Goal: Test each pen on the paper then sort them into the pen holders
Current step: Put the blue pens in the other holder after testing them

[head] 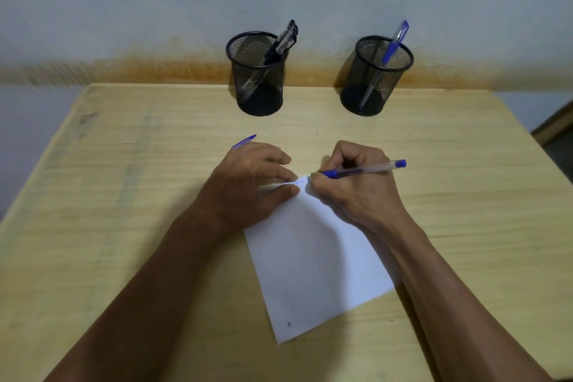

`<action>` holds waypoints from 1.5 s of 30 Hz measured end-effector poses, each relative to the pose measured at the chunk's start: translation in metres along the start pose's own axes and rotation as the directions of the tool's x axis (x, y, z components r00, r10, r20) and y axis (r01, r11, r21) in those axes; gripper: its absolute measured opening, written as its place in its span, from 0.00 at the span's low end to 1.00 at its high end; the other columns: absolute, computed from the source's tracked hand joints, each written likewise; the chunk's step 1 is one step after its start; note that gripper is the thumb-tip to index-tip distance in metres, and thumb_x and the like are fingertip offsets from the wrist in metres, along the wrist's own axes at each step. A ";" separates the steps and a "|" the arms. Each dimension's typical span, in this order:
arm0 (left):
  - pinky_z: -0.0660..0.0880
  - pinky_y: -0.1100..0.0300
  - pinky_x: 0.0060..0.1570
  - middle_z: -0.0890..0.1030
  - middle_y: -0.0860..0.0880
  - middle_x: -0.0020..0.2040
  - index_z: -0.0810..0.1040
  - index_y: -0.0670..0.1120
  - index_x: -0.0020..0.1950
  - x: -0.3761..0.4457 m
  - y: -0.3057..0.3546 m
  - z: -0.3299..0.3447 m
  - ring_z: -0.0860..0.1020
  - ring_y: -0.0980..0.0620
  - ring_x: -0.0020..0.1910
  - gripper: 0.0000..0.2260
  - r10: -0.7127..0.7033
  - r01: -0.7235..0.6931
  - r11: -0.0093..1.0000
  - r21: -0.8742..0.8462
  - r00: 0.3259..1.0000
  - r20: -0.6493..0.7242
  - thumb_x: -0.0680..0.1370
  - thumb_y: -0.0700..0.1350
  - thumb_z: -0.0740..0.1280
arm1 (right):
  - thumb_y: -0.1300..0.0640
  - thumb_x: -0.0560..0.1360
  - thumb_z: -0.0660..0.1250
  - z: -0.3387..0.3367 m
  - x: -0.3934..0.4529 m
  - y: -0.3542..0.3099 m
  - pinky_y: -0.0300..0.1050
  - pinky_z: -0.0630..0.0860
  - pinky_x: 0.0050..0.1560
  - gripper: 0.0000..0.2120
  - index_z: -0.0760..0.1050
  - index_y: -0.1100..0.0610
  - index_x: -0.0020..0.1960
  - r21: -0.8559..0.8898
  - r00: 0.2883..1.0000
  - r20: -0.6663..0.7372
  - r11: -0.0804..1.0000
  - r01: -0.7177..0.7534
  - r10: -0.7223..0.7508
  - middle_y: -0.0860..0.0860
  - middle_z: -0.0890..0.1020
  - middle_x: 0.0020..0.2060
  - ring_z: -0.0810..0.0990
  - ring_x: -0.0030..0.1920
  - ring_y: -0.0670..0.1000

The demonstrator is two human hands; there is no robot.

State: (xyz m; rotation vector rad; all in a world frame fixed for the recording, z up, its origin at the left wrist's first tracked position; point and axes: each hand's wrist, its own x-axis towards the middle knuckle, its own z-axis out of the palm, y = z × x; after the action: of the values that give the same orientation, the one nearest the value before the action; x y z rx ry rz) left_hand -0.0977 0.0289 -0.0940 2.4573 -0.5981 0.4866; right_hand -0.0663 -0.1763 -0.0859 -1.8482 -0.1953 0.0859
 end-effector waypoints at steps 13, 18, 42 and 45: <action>0.77 0.53 0.50 0.85 0.46 0.49 0.87 0.46 0.44 0.000 0.003 0.001 0.83 0.47 0.50 0.11 -0.018 0.017 0.999 -0.044 0.999 -0.035 0.72 0.52 0.70 | 0.67 0.63 0.73 -0.003 -0.001 0.000 0.58 0.76 0.29 0.11 0.70 0.65 0.34 0.082 1.000 -0.025 0.997 0.010 -0.008 0.62 0.76 0.25 0.74 0.25 0.57; 0.76 0.55 0.51 0.85 0.47 0.49 0.87 0.47 0.44 0.000 0.003 0.001 0.82 0.48 0.51 0.11 -0.030 0.029 0.999 -0.037 0.999 -0.028 0.72 0.53 0.70 | 0.72 0.65 0.74 -0.001 -0.003 -0.003 0.56 0.75 0.27 0.12 0.70 0.68 0.35 0.013 0.999 -0.041 0.999 0.035 -0.034 0.63 0.77 0.26 0.75 0.25 0.55; 0.74 0.57 0.54 0.85 0.49 0.50 0.87 0.48 0.44 -0.001 0.002 0.002 0.81 0.50 0.53 0.12 -0.067 0.067 0.996 -0.057 0.998 -0.009 0.72 0.54 0.70 | 0.75 0.64 0.72 -0.003 -0.004 -0.006 0.47 0.71 0.28 0.11 0.69 0.71 0.34 0.033 0.997 -0.073 0.999 0.019 -0.016 0.63 0.74 0.25 0.72 0.22 0.50; 0.75 0.56 0.54 0.85 0.49 0.51 0.87 0.49 0.44 -0.002 0.002 0.002 0.81 0.50 0.53 0.12 -0.078 0.077 0.995 -0.060 0.997 -0.010 0.72 0.55 0.70 | 0.76 0.66 0.71 -0.004 -0.005 -0.007 0.50 0.71 0.28 0.11 0.68 0.72 0.35 0.074 0.998 -0.069 0.997 0.011 -0.006 0.69 0.73 0.27 0.71 0.23 0.53</action>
State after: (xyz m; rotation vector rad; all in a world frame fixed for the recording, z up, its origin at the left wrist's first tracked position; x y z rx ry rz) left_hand -0.0997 0.0265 -0.0953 2.4093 -0.5031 0.4463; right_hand -0.0712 -0.1794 -0.0785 -1.7731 -0.1502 0.0228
